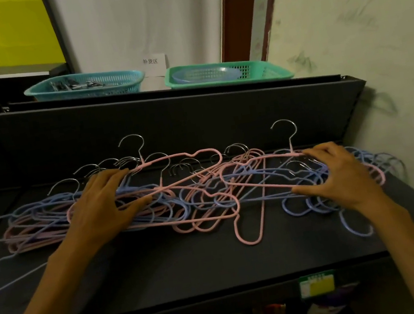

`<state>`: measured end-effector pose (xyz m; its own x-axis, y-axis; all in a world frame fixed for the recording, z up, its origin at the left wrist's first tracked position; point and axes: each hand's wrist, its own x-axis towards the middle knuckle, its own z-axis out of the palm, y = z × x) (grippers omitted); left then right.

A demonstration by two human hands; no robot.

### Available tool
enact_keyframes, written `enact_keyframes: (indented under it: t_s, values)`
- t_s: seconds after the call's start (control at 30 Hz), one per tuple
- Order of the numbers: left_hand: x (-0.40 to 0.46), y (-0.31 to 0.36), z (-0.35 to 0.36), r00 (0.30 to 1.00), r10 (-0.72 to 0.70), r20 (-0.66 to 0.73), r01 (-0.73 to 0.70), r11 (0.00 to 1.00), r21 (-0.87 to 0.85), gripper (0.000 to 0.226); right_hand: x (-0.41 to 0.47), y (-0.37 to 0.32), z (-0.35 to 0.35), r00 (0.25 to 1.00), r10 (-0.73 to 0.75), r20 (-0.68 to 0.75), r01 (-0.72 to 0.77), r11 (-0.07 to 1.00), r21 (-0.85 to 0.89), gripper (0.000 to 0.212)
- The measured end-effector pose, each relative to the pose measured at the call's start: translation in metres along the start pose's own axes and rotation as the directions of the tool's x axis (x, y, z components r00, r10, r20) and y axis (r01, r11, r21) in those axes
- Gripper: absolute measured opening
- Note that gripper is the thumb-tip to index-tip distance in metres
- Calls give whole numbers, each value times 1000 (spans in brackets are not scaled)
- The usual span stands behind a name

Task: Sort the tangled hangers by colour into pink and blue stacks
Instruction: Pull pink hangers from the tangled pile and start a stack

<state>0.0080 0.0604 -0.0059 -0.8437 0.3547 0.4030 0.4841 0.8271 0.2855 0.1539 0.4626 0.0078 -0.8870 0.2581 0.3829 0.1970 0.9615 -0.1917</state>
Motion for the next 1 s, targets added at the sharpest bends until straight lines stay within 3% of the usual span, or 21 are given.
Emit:
enact_keyframes:
  t_s: [0.3,0.47,0.7,1.0]
  values:
    - [6,35,0,997,72,42,-73,997,26,89,-14,23,-10,996,38,-75,-37,999,12,98]
    - [-13,46,-8,991,132,-35,-128,987,101,90,-17,26,-6,994,0,-105,3,999,33,94]
    - [-59,41,-33,991,96,-95,-79,982,172,88,-12,10,8,993,-112,-42,116,990,85,94]
    - [-116,1,-72,986,-15,-166,55,969,241,81,-12,-68,30,975,-223,10,217,956,198,95]
